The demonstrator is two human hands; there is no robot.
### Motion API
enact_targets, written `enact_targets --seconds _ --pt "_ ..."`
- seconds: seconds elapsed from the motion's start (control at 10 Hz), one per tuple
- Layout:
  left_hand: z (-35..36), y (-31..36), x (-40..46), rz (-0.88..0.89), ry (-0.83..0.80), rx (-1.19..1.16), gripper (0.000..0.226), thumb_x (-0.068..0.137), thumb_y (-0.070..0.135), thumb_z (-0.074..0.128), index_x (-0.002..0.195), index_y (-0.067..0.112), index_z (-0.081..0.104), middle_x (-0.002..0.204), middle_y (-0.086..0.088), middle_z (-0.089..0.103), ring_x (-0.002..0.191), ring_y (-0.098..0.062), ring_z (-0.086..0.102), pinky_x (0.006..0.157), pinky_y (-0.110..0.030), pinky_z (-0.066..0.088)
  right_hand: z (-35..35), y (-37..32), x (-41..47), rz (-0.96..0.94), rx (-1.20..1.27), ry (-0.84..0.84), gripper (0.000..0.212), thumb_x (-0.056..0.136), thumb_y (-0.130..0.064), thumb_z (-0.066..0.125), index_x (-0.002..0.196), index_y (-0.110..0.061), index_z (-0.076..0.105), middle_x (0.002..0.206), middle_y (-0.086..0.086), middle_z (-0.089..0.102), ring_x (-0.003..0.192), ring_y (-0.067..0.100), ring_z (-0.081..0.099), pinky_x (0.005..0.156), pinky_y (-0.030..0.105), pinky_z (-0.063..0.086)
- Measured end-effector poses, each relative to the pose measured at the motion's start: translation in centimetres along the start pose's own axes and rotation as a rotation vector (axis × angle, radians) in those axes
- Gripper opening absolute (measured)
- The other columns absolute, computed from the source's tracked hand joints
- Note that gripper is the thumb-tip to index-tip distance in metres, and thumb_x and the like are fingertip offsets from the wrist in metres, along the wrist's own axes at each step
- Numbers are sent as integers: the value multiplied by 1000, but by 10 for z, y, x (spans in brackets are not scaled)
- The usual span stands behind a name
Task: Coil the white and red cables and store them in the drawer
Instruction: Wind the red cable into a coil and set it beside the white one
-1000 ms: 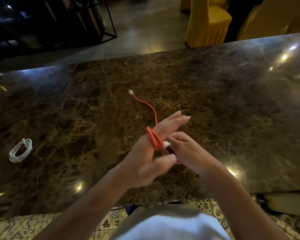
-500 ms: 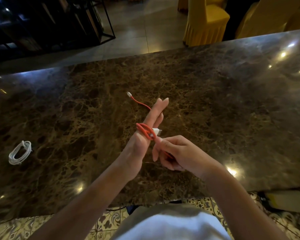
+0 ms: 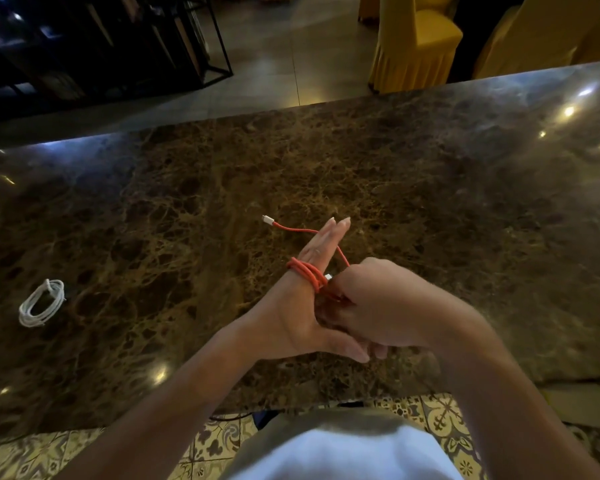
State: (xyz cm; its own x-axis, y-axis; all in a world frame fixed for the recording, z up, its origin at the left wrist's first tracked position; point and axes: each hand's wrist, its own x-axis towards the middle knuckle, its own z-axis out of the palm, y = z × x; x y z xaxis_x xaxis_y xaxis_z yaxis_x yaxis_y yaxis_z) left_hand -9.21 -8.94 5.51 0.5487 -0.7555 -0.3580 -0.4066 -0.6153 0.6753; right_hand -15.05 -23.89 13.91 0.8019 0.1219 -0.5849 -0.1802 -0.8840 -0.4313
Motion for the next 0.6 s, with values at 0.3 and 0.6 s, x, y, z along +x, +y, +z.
enact_targets --seconds 0.3,0.6 --pt "1 14 -5 129 157 -58 89 91 13 79 161 17 24 169 -7 26 160 -29 17 130 -38 17 -25 -17 -15 -73 -435 57 48 105 -42 51 146 -16 53 131 7 62 121 27 58 98 40 46" --pt "-7 14 -2 142 -75 -109 89 84 48 81 156 23 35 160 8 36 151 -14 27 128 -34 22 -40 -11 -20 -204 -522 -23 32 95 -43 53 79 -25 74 60 -7 71 55 1 63 57 21 51"
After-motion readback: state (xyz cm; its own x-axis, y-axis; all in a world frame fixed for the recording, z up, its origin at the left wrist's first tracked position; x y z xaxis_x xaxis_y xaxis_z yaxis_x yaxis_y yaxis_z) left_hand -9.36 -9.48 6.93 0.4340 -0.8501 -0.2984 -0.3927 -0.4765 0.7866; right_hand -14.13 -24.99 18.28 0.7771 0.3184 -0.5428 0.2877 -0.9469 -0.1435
